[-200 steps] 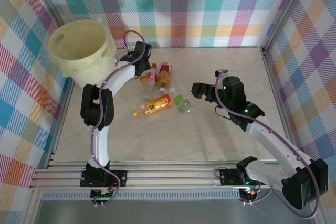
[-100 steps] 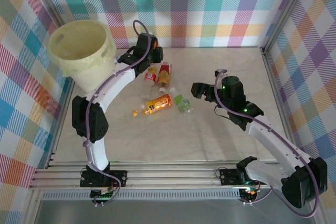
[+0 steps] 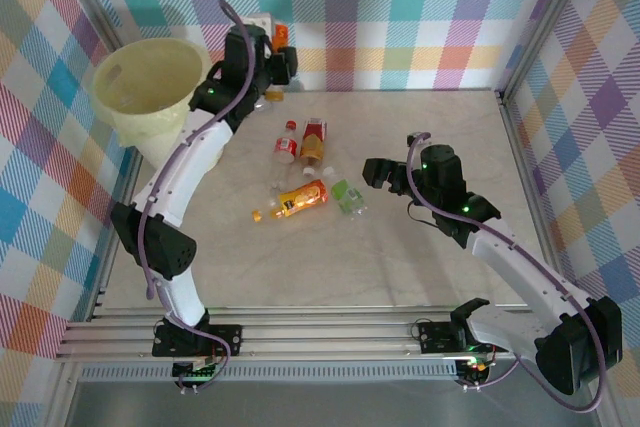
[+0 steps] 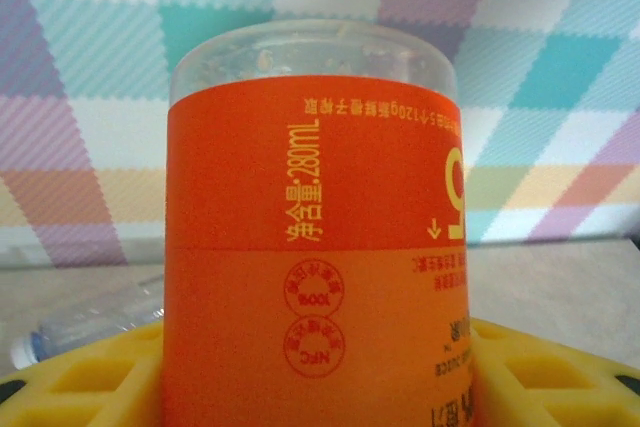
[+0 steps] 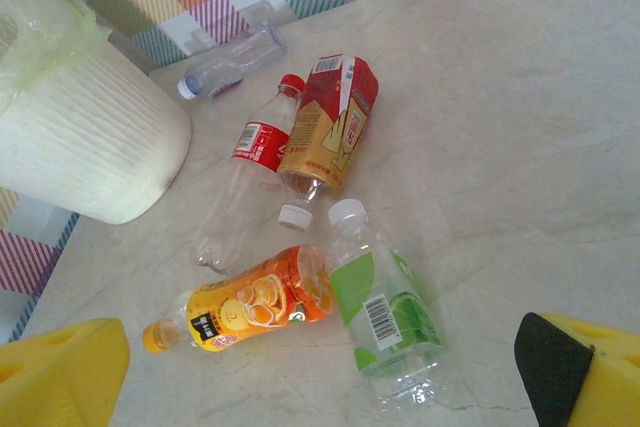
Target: Put the plastic bottles in the bin
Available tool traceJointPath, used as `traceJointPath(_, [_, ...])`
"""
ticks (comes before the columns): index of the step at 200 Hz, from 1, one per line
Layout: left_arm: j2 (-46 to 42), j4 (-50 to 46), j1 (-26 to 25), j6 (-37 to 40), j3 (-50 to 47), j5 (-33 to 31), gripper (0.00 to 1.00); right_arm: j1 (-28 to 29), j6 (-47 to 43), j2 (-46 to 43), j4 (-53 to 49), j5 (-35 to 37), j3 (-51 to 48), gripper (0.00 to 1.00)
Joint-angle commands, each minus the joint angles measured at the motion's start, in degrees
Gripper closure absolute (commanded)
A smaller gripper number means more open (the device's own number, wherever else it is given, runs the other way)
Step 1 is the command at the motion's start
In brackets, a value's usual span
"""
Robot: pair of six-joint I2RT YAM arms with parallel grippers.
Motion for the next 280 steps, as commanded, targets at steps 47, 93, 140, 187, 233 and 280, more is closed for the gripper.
traceJointPath(47, [-2.3, -4.3, 12.6, 0.1, 7.0, -1.1, 0.51, 0.1, 0.5, 1.3, 1.6, -1.0, 1.4, 0.00])
traceJointPath(93, [-1.9, -4.5, 21.1, 0.7, 7.0, 0.5, 0.51, 0.1, 0.6, 1.9, 1.4, -2.1, 2.1, 0.00])
traceJointPath(140, [0.9, -4.5, 27.3, 0.7, 6.7, 0.5, 0.51, 0.1, 1.1, 2.1, 0.9, -2.8, 2.4, 0.00])
traceJointPath(187, [5.0, -4.8, 32.0, -3.4, 6.2, 2.5, 0.51, 0.1, 1.7, 2.0, 0.1, -3.0, 2.4, 0.00])
traceJointPath(233, [8.3, -4.7, 33.4, -3.8, 5.7, 3.3, 0.48, 0.1, 1.8, 1.9, -0.3, -2.9, 2.3, 0.00])
traceJointPath(280, [9.7, -6.9, 33.5, -3.9, 5.7, 1.7, 0.32, 0.1, 1.9, 2.0, -0.3, -2.2, 2.1, 0.00])
